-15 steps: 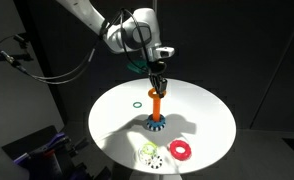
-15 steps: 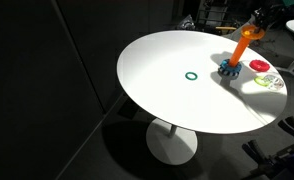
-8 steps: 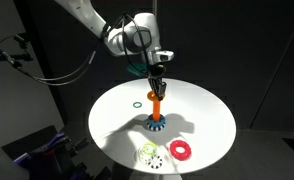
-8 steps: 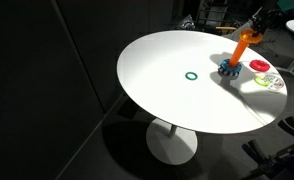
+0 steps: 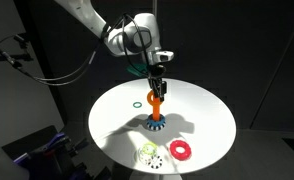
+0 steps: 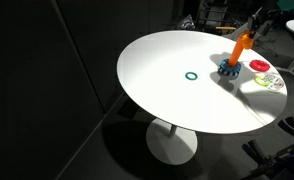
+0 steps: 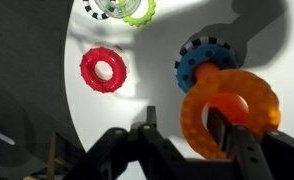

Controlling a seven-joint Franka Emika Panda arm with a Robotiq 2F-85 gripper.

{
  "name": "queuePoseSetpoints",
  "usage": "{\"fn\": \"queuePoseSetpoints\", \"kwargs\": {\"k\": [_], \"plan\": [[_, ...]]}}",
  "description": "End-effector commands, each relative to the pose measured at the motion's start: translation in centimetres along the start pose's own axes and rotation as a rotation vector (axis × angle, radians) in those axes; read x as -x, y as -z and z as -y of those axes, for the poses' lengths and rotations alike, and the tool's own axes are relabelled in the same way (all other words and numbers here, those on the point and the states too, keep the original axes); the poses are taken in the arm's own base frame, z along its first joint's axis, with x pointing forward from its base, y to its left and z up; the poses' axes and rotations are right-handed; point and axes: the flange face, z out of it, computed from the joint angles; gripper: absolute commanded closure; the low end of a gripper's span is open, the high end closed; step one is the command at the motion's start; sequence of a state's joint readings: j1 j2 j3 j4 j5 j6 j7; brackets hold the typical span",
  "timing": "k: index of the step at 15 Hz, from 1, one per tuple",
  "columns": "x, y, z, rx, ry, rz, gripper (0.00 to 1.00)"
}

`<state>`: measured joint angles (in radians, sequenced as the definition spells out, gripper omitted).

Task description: Put the orange ring on the stake

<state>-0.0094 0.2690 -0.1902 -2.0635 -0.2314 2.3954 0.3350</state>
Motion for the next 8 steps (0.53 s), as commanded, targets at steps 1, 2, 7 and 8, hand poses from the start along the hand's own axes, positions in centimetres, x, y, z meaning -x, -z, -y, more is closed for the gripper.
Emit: {"fn": "queuePoseSetpoints", "kwargs": {"k": [1,2,7,8], "plan": [[-0.63,0.25,-0.16,-0.001,-0.019,0.012,0.14],[-0.63,0.23,-0.14,-0.001,-0.019,0.012,0.07],[-0.68,0.37,-0.19,-0.001,-0.022,0.011,0.00],[-0.72,0.42,-0.22,0.000,-0.025,0.009,0.00]]}}
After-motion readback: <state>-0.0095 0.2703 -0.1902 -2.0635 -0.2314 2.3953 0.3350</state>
